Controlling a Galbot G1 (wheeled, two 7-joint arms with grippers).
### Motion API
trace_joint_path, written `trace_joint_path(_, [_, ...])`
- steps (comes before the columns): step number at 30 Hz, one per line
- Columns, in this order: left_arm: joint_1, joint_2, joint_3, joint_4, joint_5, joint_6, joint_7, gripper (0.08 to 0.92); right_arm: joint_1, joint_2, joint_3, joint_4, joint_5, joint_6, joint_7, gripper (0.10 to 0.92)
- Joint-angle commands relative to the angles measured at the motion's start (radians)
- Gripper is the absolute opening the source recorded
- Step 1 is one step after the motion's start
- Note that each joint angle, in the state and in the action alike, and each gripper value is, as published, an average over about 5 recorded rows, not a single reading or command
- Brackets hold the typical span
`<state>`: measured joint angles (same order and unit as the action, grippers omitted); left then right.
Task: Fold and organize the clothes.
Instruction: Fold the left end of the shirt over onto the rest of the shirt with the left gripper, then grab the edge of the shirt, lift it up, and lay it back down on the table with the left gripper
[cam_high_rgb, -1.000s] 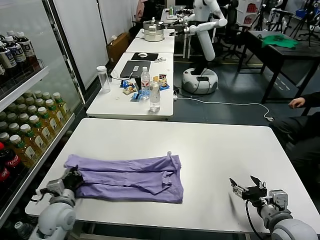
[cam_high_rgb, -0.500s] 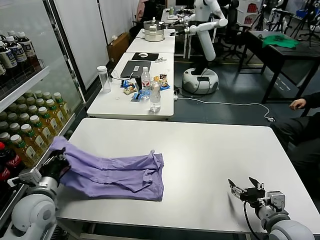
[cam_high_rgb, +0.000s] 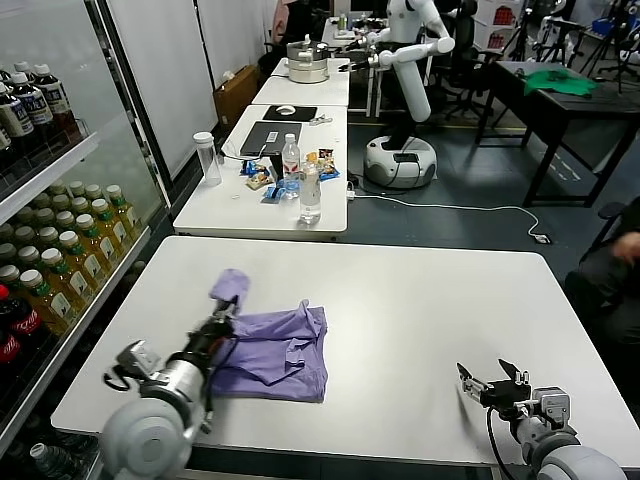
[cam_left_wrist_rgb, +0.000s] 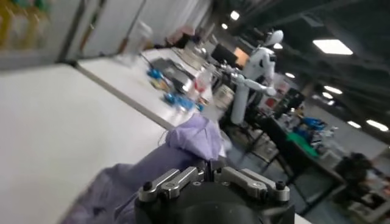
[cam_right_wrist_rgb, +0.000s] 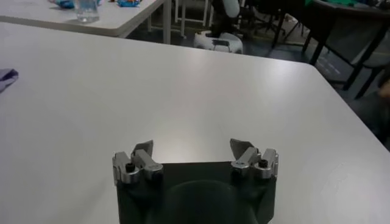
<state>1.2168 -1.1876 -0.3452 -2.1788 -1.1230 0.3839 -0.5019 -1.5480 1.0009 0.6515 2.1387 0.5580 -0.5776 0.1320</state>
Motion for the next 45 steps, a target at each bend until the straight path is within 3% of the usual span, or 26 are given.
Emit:
trace_joint_path(1, [-0.096, -0.148, 0.193, 0.098, -0.070, -0.003, -0.017, 0.121, 0.003, -0.004, -0.007, -0.002, -0.005, 0.001, -0.001, 0.823])
trace_joint_path(13, [-0.165, -0.196, 0.274, 0.246, 0.070, 0.018, 0.030, 0.151, 0.017, -0.016, -0.015, -0.026, -0.002, 0.007, -0.006, 0.823])
trace_joint_path(23, [-0.131, -0.165, 0.286, 0.203, 0.226, 0.000, 0.153, 0.427, 0.033, -0.026, -0.020, -0.038, 0.001, 0.009, -0.007, 0.823])
trace_joint_path(27, [-0.099, -0.128, 0.231, 0.198, 0.368, -0.048, 0.154, 0.549, 0.035, -0.026, -0.020, -0.041, 0.003, 0.011, -0.008, 0.823])
trace_joint_path(32, [-0.028, -0.051, 0.145, 0.228, 0.753, -0.133, 0.129, 0.687, 0.044, -0.022, -0.026, -0.047, 0.002, 0.013, -0.008, 0.823])
trace_joint_path(36, [0.038, 0.006, 0.091, 0.248, 0.894, -0.133, 0.111, 0.791, 0.051, -0.018, -0.032, -0.050, 0.001, 0.013, -0.008, 0.823])
trace_joint_path(45, [0.094, 0.026, 0.092, 0.262, 0.966, -0.023, 0.114, 0.823, 0.052, -0.010, -0.035, -0.047, -0.002, 0.013, -0.008, 0.823])
